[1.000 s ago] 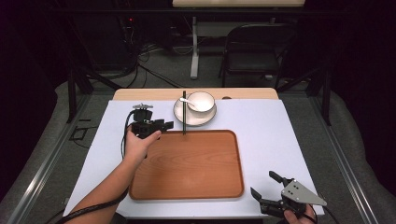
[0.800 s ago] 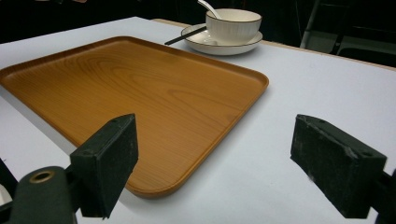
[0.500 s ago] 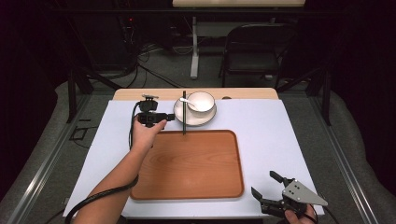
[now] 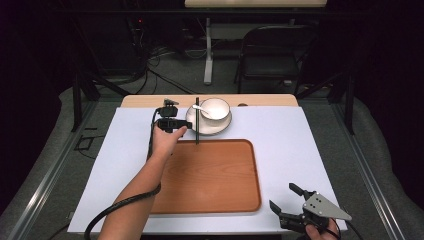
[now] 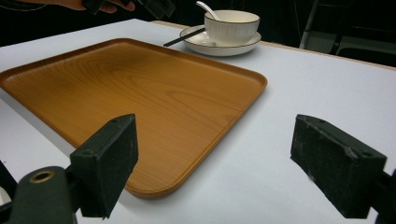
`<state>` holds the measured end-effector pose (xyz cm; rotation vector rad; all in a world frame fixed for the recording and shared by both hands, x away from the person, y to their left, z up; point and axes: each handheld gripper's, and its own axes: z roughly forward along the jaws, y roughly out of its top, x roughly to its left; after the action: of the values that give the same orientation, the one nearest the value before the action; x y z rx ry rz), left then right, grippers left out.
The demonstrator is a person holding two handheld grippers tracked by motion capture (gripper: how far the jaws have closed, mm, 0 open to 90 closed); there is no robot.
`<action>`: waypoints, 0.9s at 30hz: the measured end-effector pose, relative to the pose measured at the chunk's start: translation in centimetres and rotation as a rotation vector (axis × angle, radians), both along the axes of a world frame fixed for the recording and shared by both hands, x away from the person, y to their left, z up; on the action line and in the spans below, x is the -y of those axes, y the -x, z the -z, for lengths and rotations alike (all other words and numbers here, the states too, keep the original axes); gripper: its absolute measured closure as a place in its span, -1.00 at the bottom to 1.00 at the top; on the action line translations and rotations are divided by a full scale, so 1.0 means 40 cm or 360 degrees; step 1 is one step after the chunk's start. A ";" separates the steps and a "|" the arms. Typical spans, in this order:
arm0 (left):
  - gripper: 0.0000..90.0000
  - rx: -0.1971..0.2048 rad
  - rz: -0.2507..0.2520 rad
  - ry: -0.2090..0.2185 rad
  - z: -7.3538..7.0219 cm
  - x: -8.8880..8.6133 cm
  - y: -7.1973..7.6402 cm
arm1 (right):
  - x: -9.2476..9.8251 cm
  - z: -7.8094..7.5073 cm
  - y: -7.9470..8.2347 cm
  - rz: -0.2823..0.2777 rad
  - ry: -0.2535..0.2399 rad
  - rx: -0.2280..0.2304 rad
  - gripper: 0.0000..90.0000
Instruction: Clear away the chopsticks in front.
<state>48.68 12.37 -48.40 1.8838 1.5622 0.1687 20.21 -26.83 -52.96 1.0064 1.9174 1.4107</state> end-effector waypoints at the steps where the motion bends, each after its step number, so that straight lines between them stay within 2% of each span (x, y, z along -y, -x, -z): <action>1: 0.27 -0.0009 -0.0009 -0.0015 0.004 0.008 -0.001 | 0.000 0.000 0.000 0.0000 -0.0001 0.0000 -0.68; 5: 0.32 -0.0047 -0.0012 -0.0017 0.019 0.024 -0.004 | 0.001 0.000 0.001 -0.0001 -0.0004 0.0007 -0.68; 6: 0.32 -0.0086 -0.0011 -0.0004 0.022 0.028 -0.006 | 0.001 0.000 0.001 -0.0001 -0.0004 0.0007 -0.68; 7: 0.34 -0.0089 -0.0005 0.0004 0.027 0.032 -0.006 | 0.001 0.000 0.001 0.0000 -0.0004 0.0008 -0.68; 12: 0.42 -0.0129 0.0007 -0.0061 0.041 0.053 -0.008 | 0.002 0.000 0.001 0.0000 -0.0004 0.0009 -0.68; 18: 0.53 -0.0154 0.0003 -0.0106 0.052 0.063 -0.013 | 0.002 0.000 0.001 -0.0003 -0.0007 0.0011 -0.68; 21: 0.58 -0.0194 -0.0011 -0.0088 0.053 0.066 -0.015 | 0.002 0.000 0.001 -0.0004 -0.0008 0.0012 -0.68; 23: 0.62 -0.0203 -0.0020 -0.0099 0.054 0.069 -0.015 | 0.002 0.000 0.002 -0.0004 -0.0012 0.0010 -0.68; 27: 0.63 -0.0223 -0.0023 -0.0079 0.056 0.073 -0.017 | 0.003 0.000 0.002 -0.0008 -0.0009 0.0018 -0.68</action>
<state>49.38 9.45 -50.66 1.9597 1.6788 0.0839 20.12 -26.94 -52.96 0.9948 1.9100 1.4222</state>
